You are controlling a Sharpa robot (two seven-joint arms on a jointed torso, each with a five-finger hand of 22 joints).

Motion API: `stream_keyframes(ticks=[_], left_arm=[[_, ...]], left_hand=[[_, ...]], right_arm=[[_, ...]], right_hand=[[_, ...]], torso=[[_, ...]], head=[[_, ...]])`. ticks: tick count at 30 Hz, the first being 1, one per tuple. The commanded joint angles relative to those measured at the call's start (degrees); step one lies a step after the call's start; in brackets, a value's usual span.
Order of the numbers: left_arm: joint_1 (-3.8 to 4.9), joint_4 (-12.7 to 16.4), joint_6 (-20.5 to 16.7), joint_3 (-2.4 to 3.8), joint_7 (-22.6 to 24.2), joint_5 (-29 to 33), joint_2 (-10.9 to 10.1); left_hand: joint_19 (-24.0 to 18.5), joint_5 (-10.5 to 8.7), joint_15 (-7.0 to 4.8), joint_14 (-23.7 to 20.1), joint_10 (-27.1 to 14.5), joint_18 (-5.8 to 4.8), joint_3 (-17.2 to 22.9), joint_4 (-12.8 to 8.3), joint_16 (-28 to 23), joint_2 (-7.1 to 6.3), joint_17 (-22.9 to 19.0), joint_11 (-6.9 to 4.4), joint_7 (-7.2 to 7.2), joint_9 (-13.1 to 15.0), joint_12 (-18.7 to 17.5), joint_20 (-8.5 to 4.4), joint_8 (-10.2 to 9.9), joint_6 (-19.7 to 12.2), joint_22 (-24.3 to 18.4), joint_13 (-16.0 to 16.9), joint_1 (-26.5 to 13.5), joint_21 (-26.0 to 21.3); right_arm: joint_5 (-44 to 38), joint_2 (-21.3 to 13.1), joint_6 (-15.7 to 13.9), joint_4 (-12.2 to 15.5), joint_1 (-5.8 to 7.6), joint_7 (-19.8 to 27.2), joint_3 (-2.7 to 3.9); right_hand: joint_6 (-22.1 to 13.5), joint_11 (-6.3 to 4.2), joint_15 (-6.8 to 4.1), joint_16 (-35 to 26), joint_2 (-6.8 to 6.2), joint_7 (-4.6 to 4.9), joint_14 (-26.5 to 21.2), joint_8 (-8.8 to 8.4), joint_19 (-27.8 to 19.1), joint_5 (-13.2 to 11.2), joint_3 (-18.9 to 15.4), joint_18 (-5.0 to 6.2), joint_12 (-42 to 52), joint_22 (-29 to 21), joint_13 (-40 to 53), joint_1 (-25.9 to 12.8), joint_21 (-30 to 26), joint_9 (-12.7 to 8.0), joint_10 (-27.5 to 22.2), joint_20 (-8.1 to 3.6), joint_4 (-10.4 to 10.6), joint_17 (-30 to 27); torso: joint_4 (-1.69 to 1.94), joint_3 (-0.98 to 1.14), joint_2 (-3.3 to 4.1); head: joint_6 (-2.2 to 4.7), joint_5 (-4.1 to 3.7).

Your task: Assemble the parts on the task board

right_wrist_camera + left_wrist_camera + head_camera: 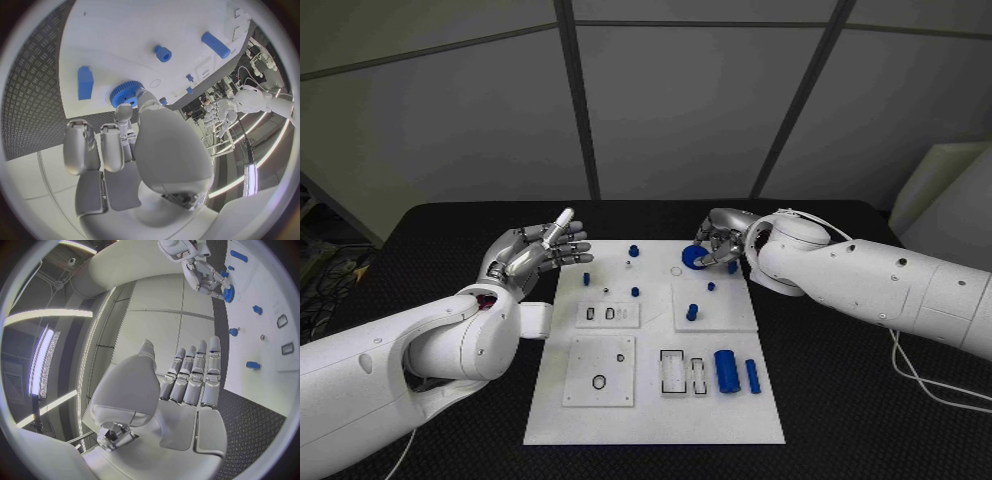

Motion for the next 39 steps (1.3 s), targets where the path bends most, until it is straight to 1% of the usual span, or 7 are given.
stream_keyframes(ticks=[1, 6, 9, 15, 25, 33, 39], left_arm=[[0.08, 0.0, 0.6, 0.04, 0.3, -0.2, 0.1], [0.08, -0.1, 0.6, 0.04, 0.2, -0.2, 0.1], [0.08, -0.1, 0.5, 0.04, 0.1, -0.2, 0.1], [0.08, -0.1, 0.4, 0.05, 0.0, -0.2, 0.1], [0.08, -0.1, 0.5, 0.05, -0.2, -0.2, 0.1], [0.08, -0.1, 0.7, 0.05, -0.4, -0.2, 0.0], [0.08, -0.1, 0.8, 0.05, -0.5, -0.3, 0.1]], left_hand=[[-0.1, -0.33, 0.01, -0.5, -0.2, 0.21, -0.4, 0.0, -0.1, 0.16, 0.1, 0.02, 0.0, 0.0, -0.3, 0.18, -0.2, 0.0, -0.1, 0.0, 0.5, 0.0], [-0.1, -0.33, 0.0, -0.5, -0.1, 0.22, -0.4, 0.0, -0.1, 0.19, 0.1, 0.01, 0.0, 0.0, -0.3, 0.19, -0.2, 0.0, -0.1, 0.0, 0.6, -0.1], [-0.1, -0.33, 0.0, -0.5, -0.1, 0.22, -0.4, 0.0, -0.1, 0.19, 0.1, 0.01, 0.0, 0.0, -0.3, 0.19, -0.2, 0.0, -0.1, 0.0, 0.6, -0.1], [-0.1, -0.33, 0.0, -0.5, -0.1, 0.22, -0.4, 0.0, -0.1, 0.19, 0.1, 0.01, 0.0, 0.0, -0.3, 0.19, -0.2, 0.0, -0.1, 0.0, 0.6, -0.1], [-0.1, -0.33, -0.01, -0.5, -0.1, 0.23, -0.4, 0.0, -0.1, 0.25, 0.1, 0.0, 0.01, 0.0, -0.3, 0.19, -0.2, 0.1, -0.1, 0.0, 0.7, -0.1], [-0.1, -0.33, -0.01, -0.4, -0.1, 0.24, -0.4, -0.1, -0.2, 0.28, 0.1, 0.0, 0.02, 0.0, -0.3, 0.19, -0.3, 0.1, -0.1, 0.0, 0.9, -0.1], [-0.1, -0.33, -0.01, -0.4, -0.1, 0.24, -0.4, -0.1, -0.2, 0.28, 0.1, -0.01, 0.02, 0.0, -0.3, 0.19, -0.3, 0.1, -0.1, 0.0, 1.0, -0.1]], right_arm=[[-3.9, 0.1, 1.4, 0.2, 0.02, 0.0, -0.03], [-6.3, 0.1, 1.5, 0.3, 0.01, -0.4, -0.04], [-7.2, 0.1, 1.4, 0.4, 0.0, -0.6, -0.04], [-8.2, 0.1, 0.0, 1.1, -0.01, -0.4, -0.04], [-7.7, -1.0, -4.1, 5.7, -0.04, -1.1, -0.02], [-10.2, -0.7, -8.3, 9.6, -0.02, -1.8, 0.01], [-12.0, 1.7, -9.0, 9.7, 0.0, -1.5, 0.0]], right_hand=[[0.8, -0.13, 0.24, 0.6, 0.14, -0.01, 3.4, 0.56, 0.8, 0.0, 0.2, -0.58, 1.8, 4.4, 2.1, 0.6, 0.4, 0.1, 1.0, 0.02, -0.1, 0.9], [2.5, -0.4, 0.02, 1.4, 0.94, -0.26, 3.7, 1.42, 2.0, 0.0, 1.1, -0.93, 5.9, 6.0, 6.9, 1.7, 1.2, 0.3, 2.9, -0.15, -0.6, 2.4], [3.1, -0.43, -0.07, 1.6, 1.57, -0.32, 3.7, 1.56, 2.3, -2.2, 2.6, -1.04, 7.1, 6.5, 8.5, 2.9, 1.4, 0.2, 3.1, -0.25, -1.1, 2.8], [5.2, -0.82, -0.29, 2.0, 2.47, -0.65, 3.8, 2.05, 3.3, -3.1, 6.3, -1.32, 10.0, 7.8, 12.2, 4.7, 2.0, 0.2, 4.6, -0.45, -2.0, 3.6], [7.0, -1.21, -0.65, 2.3, 1.51, -1.12, 3.9, 1.57, 4.4, 0.5, 10.1, -1.65, 11.3, 9.2, 14.2, 3.5, 2.7, 0.1, 5.4, -0.82, -1.7, 4.2], [8.0, -1.34, -0.76, 2.5, 0.64, -1.29, 3.9, 1.21, 4.7, 1.3, 11.9, -1.76, 11.8, 9.7, 15.2, 3.0, 2.9, 0.1, 5.8, -0.92, -2.0, 4.7], [8.3, -1.37, -0.79, 2.6, 0.03, -1.32, 4.0, 0.8, 5.0, 0.4, 13.0, -1.84, 11.8, 10.0, 15.4, 2.5, 3.0, 0.1, 5.9, -0.97, -2.3, 5.0]], torso=[[-0.02, 0.01, -0.01], [-0.08, 0.02, 0.01], [-0.01, 0.02, -0.01], [0.03, 0.03, -0.02], [-0.06, 0.01, -0.05], [0.03, 0.02, -0.03], [0.25, -0.08, -0.04]], head=[[-0.15, 0.12], [-0.2, 0.05], [-0.24, 0.04], [-0.32, 0.06], [-0.19, 0.34], [-0.12, 0.54], [0.04, 0.77]])
